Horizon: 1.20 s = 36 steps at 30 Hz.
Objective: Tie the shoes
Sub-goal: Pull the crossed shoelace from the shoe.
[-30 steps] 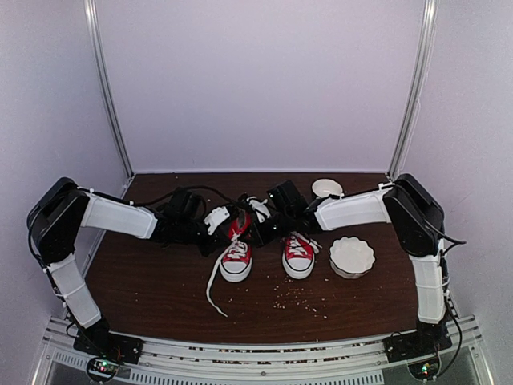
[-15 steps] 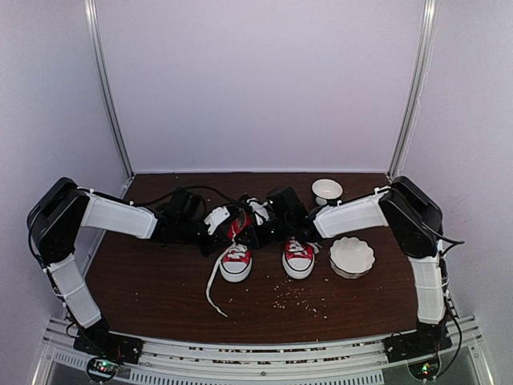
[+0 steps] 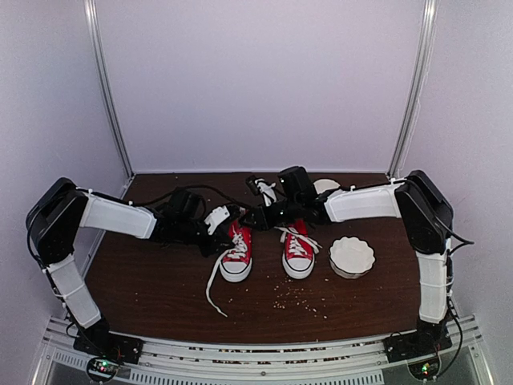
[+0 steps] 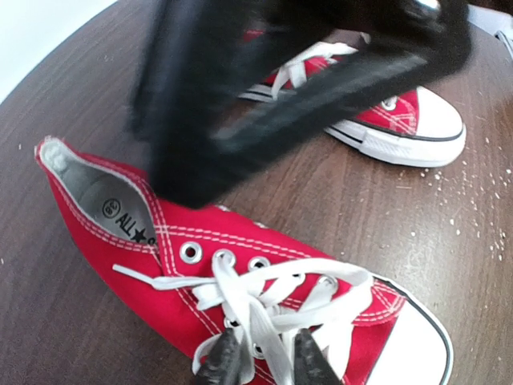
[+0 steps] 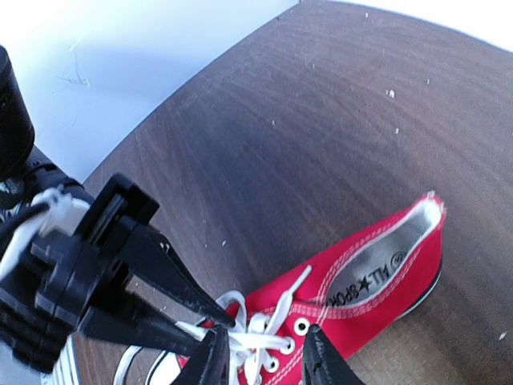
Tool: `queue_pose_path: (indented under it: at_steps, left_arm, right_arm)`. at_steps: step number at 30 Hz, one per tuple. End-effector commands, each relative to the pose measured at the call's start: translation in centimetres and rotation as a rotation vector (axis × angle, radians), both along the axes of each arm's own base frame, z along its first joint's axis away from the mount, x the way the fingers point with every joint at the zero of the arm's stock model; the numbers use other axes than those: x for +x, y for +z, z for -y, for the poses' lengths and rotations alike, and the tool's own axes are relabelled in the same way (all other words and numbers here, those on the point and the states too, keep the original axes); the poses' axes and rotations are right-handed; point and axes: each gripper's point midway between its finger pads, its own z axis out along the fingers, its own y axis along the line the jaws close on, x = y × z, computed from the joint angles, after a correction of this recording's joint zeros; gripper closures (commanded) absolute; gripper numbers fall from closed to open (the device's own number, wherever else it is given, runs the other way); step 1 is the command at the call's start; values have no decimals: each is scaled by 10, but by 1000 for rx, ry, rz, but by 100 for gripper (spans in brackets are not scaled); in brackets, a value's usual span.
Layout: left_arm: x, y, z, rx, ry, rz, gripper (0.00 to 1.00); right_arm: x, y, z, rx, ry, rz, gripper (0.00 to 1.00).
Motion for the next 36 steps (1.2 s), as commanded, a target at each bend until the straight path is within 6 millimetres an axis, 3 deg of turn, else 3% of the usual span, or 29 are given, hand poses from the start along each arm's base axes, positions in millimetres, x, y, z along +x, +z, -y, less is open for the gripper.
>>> queue_pose_path:
  at_steps: [1,6,9,11,14,18,25,36]
  left_arm:
    - [-5,29,6,-71,-61,70,71]
    - [-7,50,2,-132,-49,120,69]
    - [9,56,-10,-159,58,127,79]
    - [26,51,-22,-148,159,108,86]
    - [45,35,-39,-129,292,54,89]
    - [52,25,-47,-126,359,12,89]
    - [51,5,-38,-134,361,-110,89]
    - [48,1,-29,-174,343,-156,88]
  right_arm:
    - [20,9,-8,18,-66,27,72]
    - [24,-5,-17,3,-101,10,76]
    - [21,-16,-23,-23,-98,-5,78]
    - [19,-27,-26,-68,-99,-4,77]
    - [18,-37,-26,-139,-115,18,77]
    - [16,-42,-27,-187,-140,48,77]
    - [28,-49,-26,-235,-223,101,82]
    - [26,-55,-36,-298,-248,163,79]
